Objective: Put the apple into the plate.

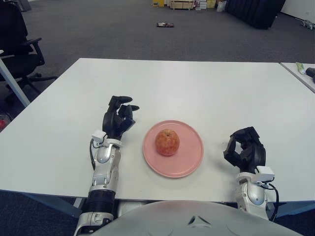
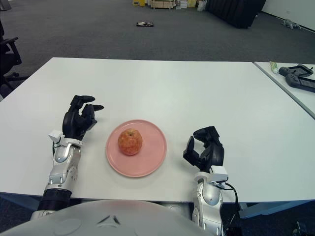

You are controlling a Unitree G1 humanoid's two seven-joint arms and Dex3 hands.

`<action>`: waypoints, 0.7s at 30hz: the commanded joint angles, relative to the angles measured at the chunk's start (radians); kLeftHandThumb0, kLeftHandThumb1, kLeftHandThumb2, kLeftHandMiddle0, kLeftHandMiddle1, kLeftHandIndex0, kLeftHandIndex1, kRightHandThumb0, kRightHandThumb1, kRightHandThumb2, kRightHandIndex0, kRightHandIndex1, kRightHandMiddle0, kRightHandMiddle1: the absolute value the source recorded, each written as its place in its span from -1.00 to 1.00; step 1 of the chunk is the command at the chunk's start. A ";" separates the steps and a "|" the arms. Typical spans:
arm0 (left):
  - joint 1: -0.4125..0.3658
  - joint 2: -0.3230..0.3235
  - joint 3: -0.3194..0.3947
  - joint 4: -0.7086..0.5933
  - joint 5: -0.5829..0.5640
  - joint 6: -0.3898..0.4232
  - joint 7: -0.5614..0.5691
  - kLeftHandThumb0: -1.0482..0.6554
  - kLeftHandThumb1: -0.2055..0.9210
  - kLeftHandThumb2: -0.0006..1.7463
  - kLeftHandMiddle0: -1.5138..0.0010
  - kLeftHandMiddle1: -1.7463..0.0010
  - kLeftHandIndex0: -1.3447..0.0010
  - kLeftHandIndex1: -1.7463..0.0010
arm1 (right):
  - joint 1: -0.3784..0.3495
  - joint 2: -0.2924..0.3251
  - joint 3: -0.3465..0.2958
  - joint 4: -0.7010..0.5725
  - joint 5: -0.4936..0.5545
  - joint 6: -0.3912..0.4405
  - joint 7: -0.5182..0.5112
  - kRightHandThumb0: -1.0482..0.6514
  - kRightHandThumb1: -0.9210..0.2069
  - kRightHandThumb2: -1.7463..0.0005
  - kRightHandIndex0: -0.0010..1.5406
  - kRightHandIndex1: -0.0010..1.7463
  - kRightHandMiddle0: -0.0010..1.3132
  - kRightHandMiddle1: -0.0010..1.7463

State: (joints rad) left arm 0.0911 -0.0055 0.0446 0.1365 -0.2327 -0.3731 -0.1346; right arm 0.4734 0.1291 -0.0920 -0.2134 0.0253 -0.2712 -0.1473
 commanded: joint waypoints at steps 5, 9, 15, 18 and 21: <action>0.048 0.002 0.001 0.057 0.082 0.001 0.024 -0.24 0.47 0.08 0.15 -1.00 0.43 -1.00 | -0.007 0.001 0.004 -0.008 0.004 0.011 0.005 -0.29 -0.13 -0.35 0.47 1.00 -0.21 1.00; 0.057 0.003 0.007 0.079 0.108 0.001 0.037 -0.24 0.46 0.08 0.13 -1.00 0.43 -1.00 | -0.008 -0.004 0.005 -0.006 -0.002 0.010 0.007 -0.29 -0.13 -0.36 0.47 1.00 -0.21 1.00; 0.084 0.002 0.007 0.066 0.131 0.008 0.049 -0.24 0.46 0.08 0.14 -1.00 0.43 -1.00 | -0.013 -0.009 0.004 -0.001 0.000 0.009 0.014 -0.29 -0.14 -0.35 0.48 1.00 -0.21 1.00; 0.089 0.001 0.007 0.060 0.138 0.015 0.055 -0.23 0.47 0.08 0.15 -1.00 0.43 -1.00 | -0.015 -0.009 0.002 0.000 0.000 0.010 0.016 -0.29 -0.14 -0.35 0.48 1.00 -0.21 1.00; 0.095 0.001 0.006 0.053 0.149 0.025 0.065 -0.23 0.48 0.07 0.17 -1.00 0.43 -1.00 | -0.018 -0.009 0.000 0.000 0.001 0.014 0.017 -0.29 -0.14 -0.35 0.48 1.00 -0.21 1.00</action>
State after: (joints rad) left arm 0.1819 -0.0042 0.0485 0.2025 -0.1003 -0.3621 -0.0869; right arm 0.4726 0.1267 -0.0886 -0.2134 0.0244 -0.2663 -0.1335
